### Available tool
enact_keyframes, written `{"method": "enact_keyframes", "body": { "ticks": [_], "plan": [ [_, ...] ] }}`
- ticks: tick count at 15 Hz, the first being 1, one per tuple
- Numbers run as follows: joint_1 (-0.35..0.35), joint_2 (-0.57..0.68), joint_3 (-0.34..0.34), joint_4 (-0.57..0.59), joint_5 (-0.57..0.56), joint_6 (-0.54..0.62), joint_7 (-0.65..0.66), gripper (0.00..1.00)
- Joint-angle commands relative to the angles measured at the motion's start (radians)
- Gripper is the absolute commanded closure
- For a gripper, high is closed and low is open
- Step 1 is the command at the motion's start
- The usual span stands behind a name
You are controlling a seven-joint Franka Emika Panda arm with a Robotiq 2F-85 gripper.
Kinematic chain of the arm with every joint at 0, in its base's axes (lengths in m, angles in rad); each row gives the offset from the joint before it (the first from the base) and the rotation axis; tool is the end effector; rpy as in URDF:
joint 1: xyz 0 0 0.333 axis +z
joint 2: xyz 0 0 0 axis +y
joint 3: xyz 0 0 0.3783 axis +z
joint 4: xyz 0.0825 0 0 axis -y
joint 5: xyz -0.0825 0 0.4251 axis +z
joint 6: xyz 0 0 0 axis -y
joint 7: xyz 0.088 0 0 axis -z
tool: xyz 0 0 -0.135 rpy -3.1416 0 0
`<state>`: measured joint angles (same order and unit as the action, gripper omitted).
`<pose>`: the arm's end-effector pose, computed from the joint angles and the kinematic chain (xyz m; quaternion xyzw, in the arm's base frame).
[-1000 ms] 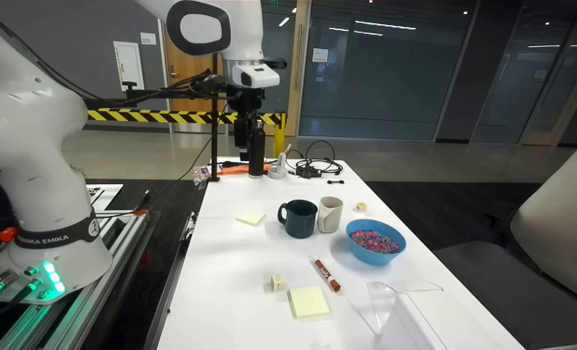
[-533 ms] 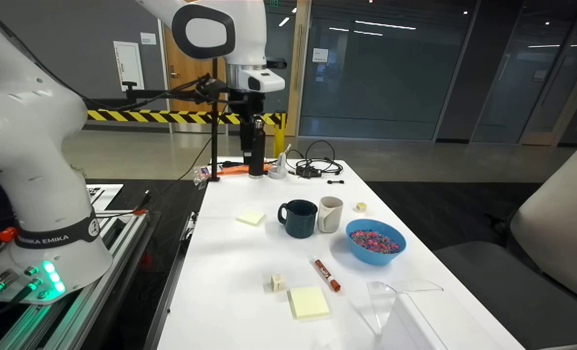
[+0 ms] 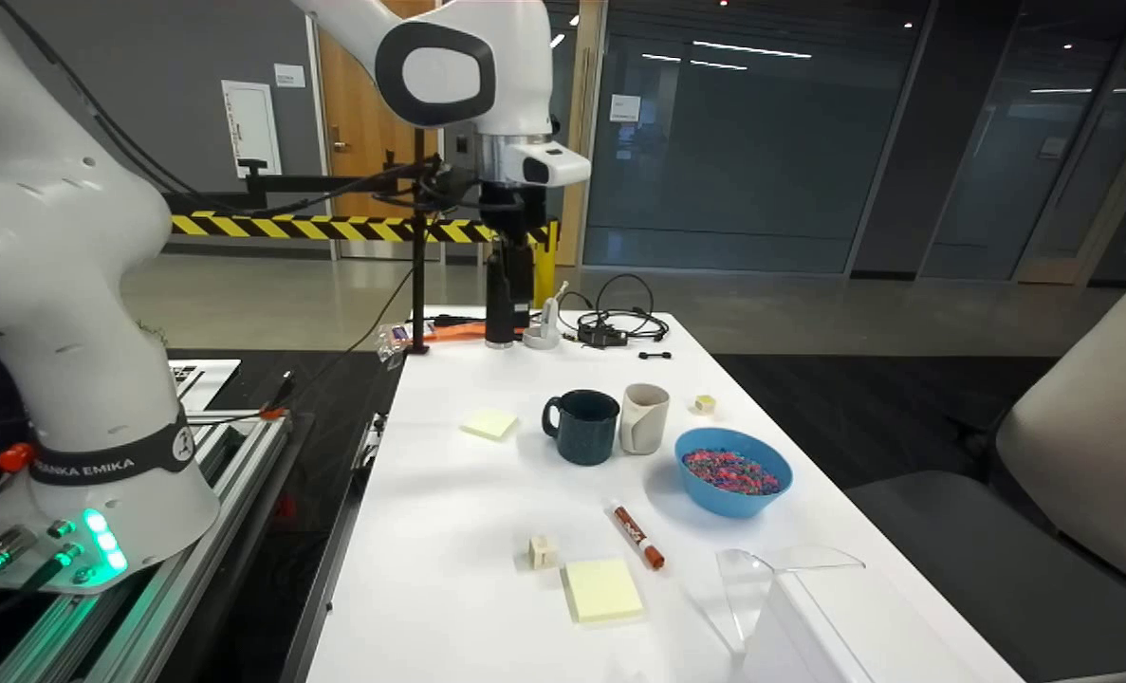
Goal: Close the drawer of the white object
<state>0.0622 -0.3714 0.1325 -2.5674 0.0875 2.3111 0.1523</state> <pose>0.4270 0.0875 0.4081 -0.9983 0.0096 -0.0541 0.0193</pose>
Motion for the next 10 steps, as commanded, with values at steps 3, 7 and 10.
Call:
{"method": "enact_keyframes", "body": {
  "ticks": [3,7,10],
  "plan": [
    [-0.018,0.144,-0.027,0.121,-0.020,0.059,0.003,0.00],
    [-0.017,0.157,-0.038,0.158,-0.034,0.024,-0.024,0.00],
    [-0.012,0.158,-0.038,0.142,-0.016,0.047,-0.007,0.00]
  ]
}}
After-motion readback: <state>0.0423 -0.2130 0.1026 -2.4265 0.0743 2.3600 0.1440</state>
